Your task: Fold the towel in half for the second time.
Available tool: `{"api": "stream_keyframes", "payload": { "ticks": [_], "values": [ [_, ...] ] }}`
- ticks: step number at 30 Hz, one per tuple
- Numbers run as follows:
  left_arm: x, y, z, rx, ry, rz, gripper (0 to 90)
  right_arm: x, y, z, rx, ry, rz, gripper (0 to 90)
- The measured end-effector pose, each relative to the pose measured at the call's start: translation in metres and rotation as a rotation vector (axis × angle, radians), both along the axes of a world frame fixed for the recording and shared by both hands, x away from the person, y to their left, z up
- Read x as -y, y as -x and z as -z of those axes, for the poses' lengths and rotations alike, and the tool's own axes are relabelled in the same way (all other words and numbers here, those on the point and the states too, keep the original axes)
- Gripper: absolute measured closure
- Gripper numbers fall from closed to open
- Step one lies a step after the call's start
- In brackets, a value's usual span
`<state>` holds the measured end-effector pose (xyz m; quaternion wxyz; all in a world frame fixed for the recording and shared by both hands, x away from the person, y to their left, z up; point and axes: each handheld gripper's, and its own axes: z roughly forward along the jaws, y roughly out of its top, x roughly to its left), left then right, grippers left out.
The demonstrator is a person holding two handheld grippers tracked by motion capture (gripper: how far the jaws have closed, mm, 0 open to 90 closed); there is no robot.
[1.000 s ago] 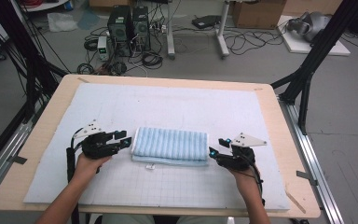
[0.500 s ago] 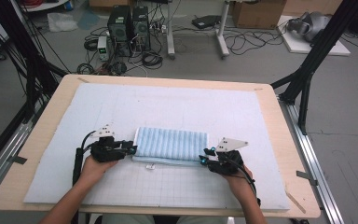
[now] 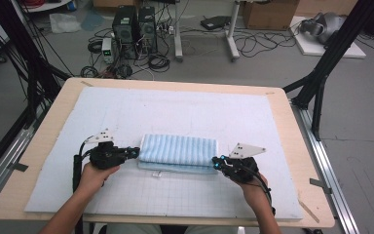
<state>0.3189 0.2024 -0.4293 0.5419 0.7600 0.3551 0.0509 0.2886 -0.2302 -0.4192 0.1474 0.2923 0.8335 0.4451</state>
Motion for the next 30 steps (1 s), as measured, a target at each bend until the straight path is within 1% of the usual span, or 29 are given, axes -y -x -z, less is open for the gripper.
{"api": "stream_keyframes", "payload": {
  "ticks": [1, 3, 5, 6, 8, 9, 10, 11, 12, 13, 14, 15, 16, 17, 18, 19, 21, 24, 25, 26, 27, 28, 30],
  "values": [
    [-0.001, 0.001, 0.001, -0.007, 0.003, 0.003, 87.3, 0.000, 0.001, 0.000, -0.003, 0.001, -0.006, 86.9],
    [-0.001, 0.003, 0.003, -0.021, -0.011, 0.011, 87.3, 0.000, 0.004, 0.000, -0.011, 0.002, -0.016, 86.9],
    [0.000, 0.005, 0.007, -0.048, -0.020, 0.024, 87.3, -0.001, 0.006, 0.002, -0.017, 0.024, -0.025, 86.9],
    [0.000, 0.005, 0.008, -0.058, -0.033, 0.029, 87.3, -0.002, 0.006, 0.003, -0.016, 0.042, -0.027, 86.9],
    [0.001, 0.005, 0.011, -0.065, -0.063, 0.033, 86.3, -0.003, 0.006, 0.006, -0.032, 0.054, -0.030, 86.6],
    [0.001, 0.005, 0.011, -0.068, -0.061, 0.024, 84.1, -0.003, 0.006, 0.007, -0.041, 0.062, -0.032, 85.0],
    [0.000, 0.005, 0.010, -0.065, -0.054, 0.005, 78.1, -0.003, 0.005, 0.008, -0.038, 0.060, -0.031, 82.2],
    [0.000, 0.004, 0.009, -0.062, -0.035, -0.025, 67.5, -0.002, 0.005, 0.007, -0.043, 0.045, -0.024, 77.2],
    [-0.001, 0.003, 0.007, -0.046, -0.023, -0.041, 60.2, -0.001, 0.004, 0.005, -0.035, 0.018, -0.011, 71.2],
    [-0.002, 0.002, 0.005, -0.019, -0.011, -0.052, 58.7, 0.001, 0.002, 0.003, -0.032, -0.020, 0.006, 67.0],
    [-0.002, 0.000, 0.003, 0.003, 0.004, -0.067, 55.5, 0.003, 0.001, 0.000, -0.025, -0.053, 0.028, 63.0],
    [-0.002, -0.002, 0.001, 0.020, 0.024, -0.076, 52.7, 0.004, -0.001, -0.002, -0.016, -0.083, 0.044, 62.3],
    [-0.001, -0.003, 0.000, 0.041, 0.041, -0.077, 52.7, 0.003, -0.003, -0.004, -0.006, -0.100, 0.056, 62.5],
    [0.002, -0.004, 0.000, 0.058, 0.042, -0.066, 53.0, 0.001, -0.005, -0.005, -0.003, -0.106, 0.063, 64.0],
    [0.005, -0.004, 0.000, 0.062, 0.029, -0.050, 54.8, -0.004, -0.006, -0.004, -0.001, -0.090, 0.059, 66.4],
    [0.010, -0.005, 0.002, 0.057, 0.007, -0.027, 57.4, -0.008, -0.007, -0.002, -0.008, -0.069, 0.050, 67.5],
    [0.016, -0.005, 0.006, 0.029, -0.035, -0.003, 61.7, -0.018, -0.010, 0.004, -0.024, -0.026, 0.024, 68.8],
    [0.025, -0.005, 0.013, -0.013, -0.103, 0.011, 64.8, -0.026, -0.012, 0.012, -0.052, 0.038, 0.010, 68.9],
    [0.027, -0.004, 0.014, -0.022, -0.131, 0.018, 65.9, -0.027, -0.012, 0.015, -0.065, 0.056, 0.010, 68.9],
    [0.028, -0.004, 0.015, -0.028, -0.147, 0.022, 66.6, -0.027, -0.012, 0.017, -0.074, 0.071, 0.012, 68.9],
    [0.030, -0.003, 0.017, -0.036, -0.162, 0.033, 66.7, -0.026, -0.012, 0.019, -0.079, 0.080, 0.010, 68.8],
    [0.030, -0.003, 0.018, -0.038, -0.168, 0.034, 66.7, -0.025, -0.012, 0.021, -0.092, 0.073, 0.010, 68.5],
    [0.030, -0.002, 0.018, -0.045, -0.168, 0.032, 67.0, -0.023, -0.012, 0.021, -0.108, 0.064, 0.007, 67.8]
  ]
}}
